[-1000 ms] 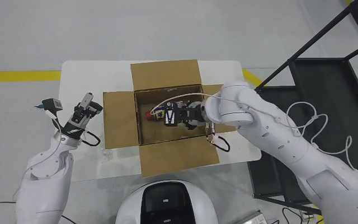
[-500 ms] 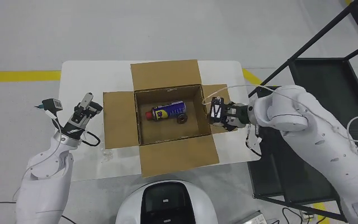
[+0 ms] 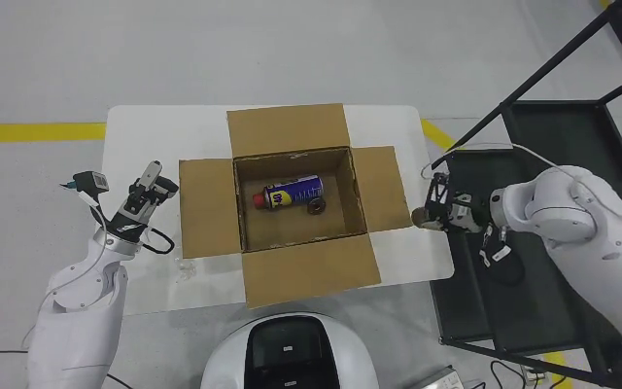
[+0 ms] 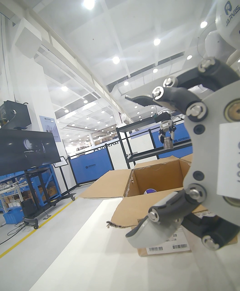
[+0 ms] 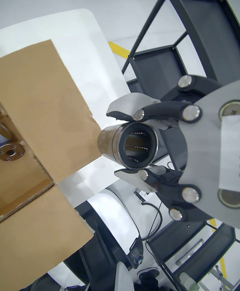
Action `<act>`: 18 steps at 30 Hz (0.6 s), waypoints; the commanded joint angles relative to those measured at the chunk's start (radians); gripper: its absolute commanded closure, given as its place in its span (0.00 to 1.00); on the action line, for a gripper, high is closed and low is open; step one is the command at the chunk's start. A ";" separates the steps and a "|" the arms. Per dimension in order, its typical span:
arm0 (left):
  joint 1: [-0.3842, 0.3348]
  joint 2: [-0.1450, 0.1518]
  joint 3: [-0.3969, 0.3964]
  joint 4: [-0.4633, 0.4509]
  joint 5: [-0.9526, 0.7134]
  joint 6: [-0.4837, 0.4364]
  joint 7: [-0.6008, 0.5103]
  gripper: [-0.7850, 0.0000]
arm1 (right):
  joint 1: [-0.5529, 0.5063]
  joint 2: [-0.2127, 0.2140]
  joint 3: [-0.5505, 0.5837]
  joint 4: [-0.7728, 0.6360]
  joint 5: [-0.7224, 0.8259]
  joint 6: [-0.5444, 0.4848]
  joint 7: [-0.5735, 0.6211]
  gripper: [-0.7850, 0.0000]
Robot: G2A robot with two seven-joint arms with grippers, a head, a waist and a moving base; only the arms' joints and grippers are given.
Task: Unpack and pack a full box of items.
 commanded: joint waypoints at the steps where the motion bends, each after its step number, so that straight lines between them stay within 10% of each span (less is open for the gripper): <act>1: 0.000 0.000 0.000 0.000 0.000 0.000 0.000 0.00 | -0.025 0.001 0.019 0.030 0.000 -0.016 -0.031 1.00; 18: 0.000 0.000 0.000 0.000 0.000 0.000 0.000 0.00 | 0.047 -0.058 -0.171 0.287 -0.166 0.029 -0.340 1.00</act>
